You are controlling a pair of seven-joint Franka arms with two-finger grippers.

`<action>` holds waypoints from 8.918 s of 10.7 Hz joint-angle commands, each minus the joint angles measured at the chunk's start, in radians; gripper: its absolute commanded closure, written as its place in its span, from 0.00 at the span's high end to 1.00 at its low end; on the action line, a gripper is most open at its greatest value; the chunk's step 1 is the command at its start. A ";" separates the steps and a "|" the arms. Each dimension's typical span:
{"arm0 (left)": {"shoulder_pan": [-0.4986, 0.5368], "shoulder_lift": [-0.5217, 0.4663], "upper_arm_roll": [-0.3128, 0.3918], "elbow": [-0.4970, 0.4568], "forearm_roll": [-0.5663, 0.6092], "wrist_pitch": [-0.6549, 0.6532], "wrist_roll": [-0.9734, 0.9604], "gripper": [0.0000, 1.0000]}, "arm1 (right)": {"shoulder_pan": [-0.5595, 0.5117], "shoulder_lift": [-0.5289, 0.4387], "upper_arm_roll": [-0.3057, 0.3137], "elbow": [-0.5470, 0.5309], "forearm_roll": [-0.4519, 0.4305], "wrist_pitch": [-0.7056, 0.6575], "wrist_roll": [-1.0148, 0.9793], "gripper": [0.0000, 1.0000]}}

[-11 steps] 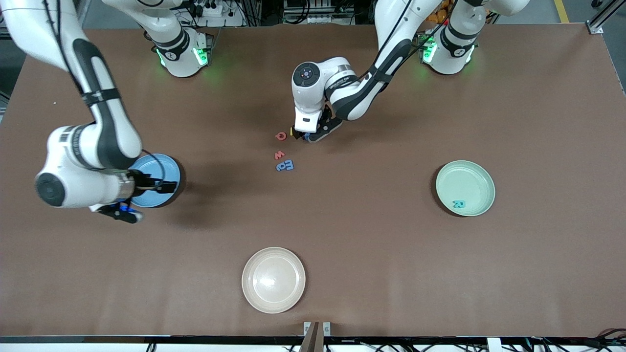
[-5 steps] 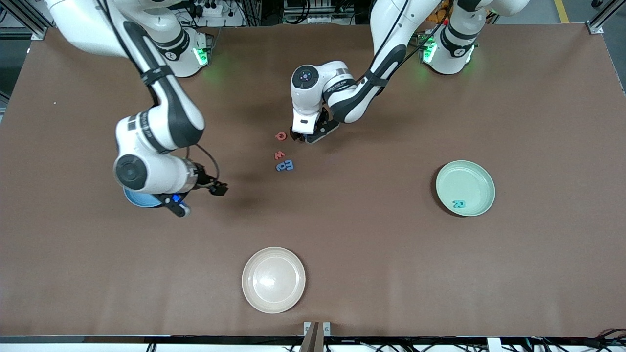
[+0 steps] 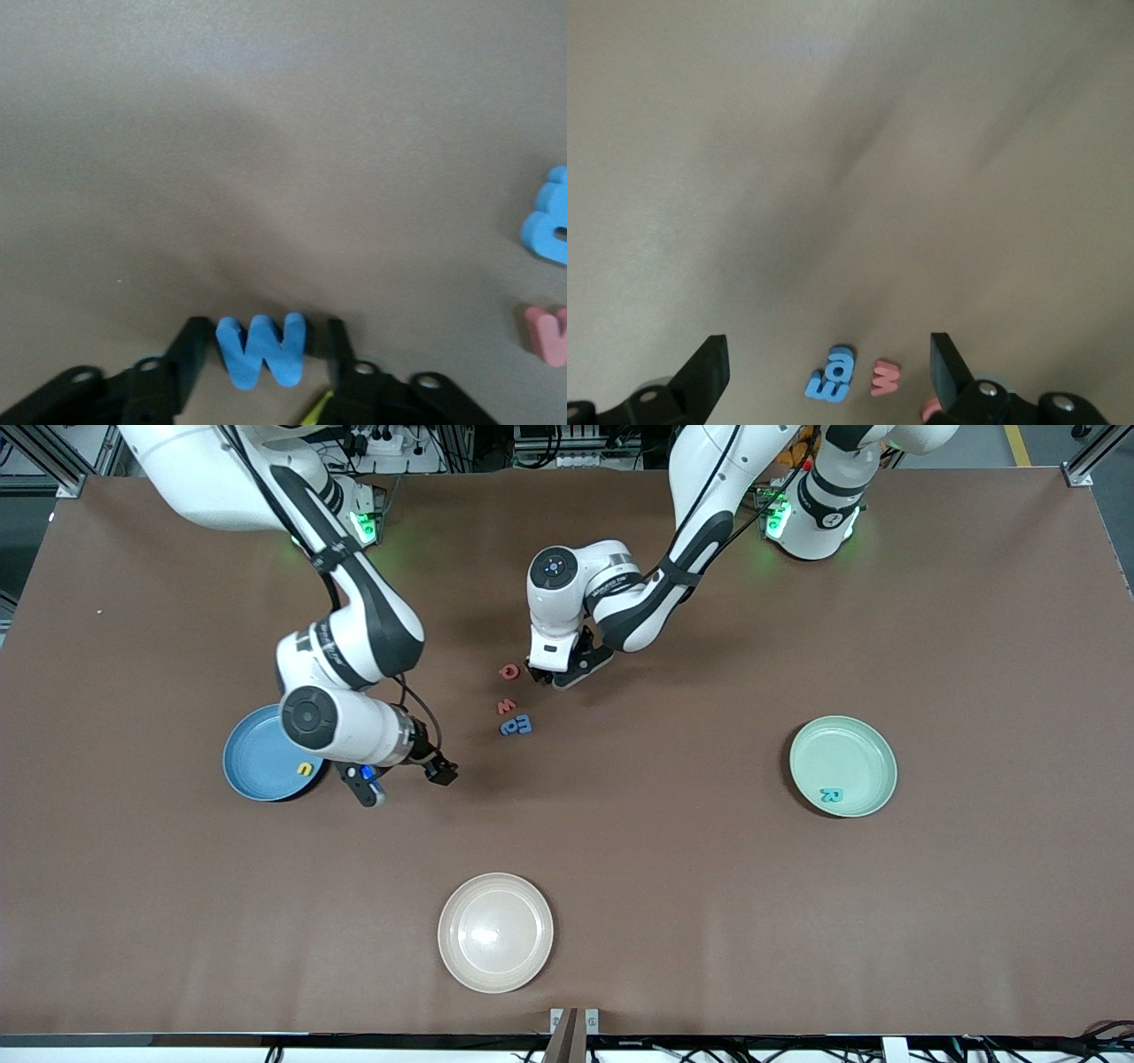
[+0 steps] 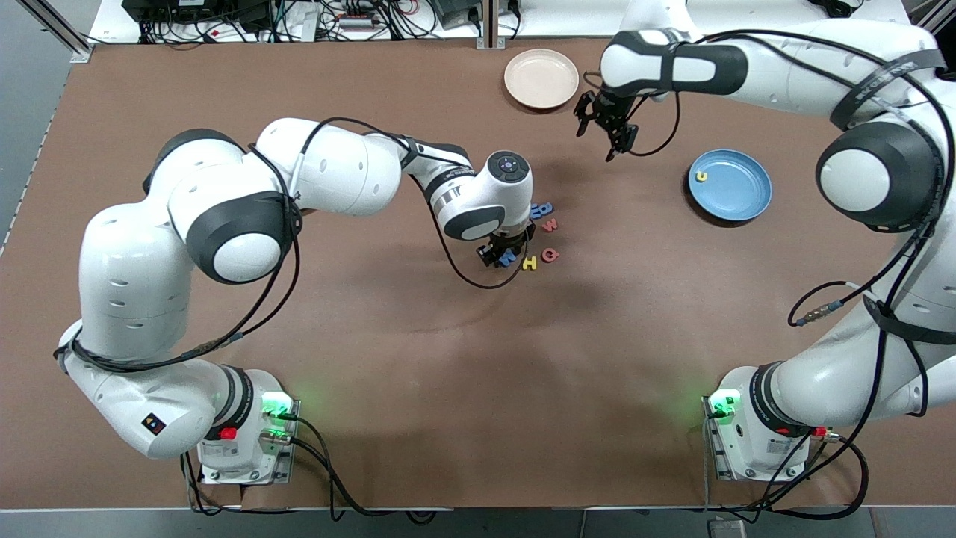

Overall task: Sort upper and lower case letters into plates
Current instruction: 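Carry the blue W to the green plate and release it with the left gripper, then grasp the blue lowercase a with the right gripper, then carry the a to the blue plate while the left gripper reaches the letters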

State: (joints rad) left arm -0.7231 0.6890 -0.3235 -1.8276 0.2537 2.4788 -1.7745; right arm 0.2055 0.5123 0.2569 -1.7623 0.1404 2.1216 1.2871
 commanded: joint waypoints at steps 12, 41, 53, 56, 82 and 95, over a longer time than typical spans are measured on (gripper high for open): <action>0.515 -0.275 -0.002 -0.022 0.070 -0.241 0.867 0.00 | 0.126 0.155 0.018 0.009 0.002 0.198 0.193 1.00; 0.695 -0.411 0.014 -0.058 -0.132 -0.322 1.652 1.00 | 0.206 0.173 0.015 -0.072 -0.044 0.308 0.270 0.89; 0.683 -0.404 0.014 -0.053 -0.132 -0.320 1.650 1.00 | 0.207 0.157 0.015 -0.100 -0.067 0.310 0.278 0.70; 0.682 -0.402 0.014 -0.055 -0.132 -0.320 1.650 1.00 | 0.204 0.144 0.013 -0.115 -0.074 0.310 0.278 0.70; 0.568 -0.388 -0.037 -0.012 -0.188 -0.317 1.408 1.00 | 0.102 0.074 0.019 0.008 -0.096 0.031 0.105 0.00; -0.102 -0.082 0.145 0.192 -0.174 -0.169 0.580 1.00 | -0.340 -0.032 -0.163 0.023 -0.191 -0.264 -1.024 0.00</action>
State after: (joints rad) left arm -0.7471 0.5328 -0.2404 -1.7229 0.0833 2.3078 -1.1404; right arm -0.1073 0.4909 0.0990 -1.7032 -0.0389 1.8258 0.3577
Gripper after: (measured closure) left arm 0.000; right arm 0.696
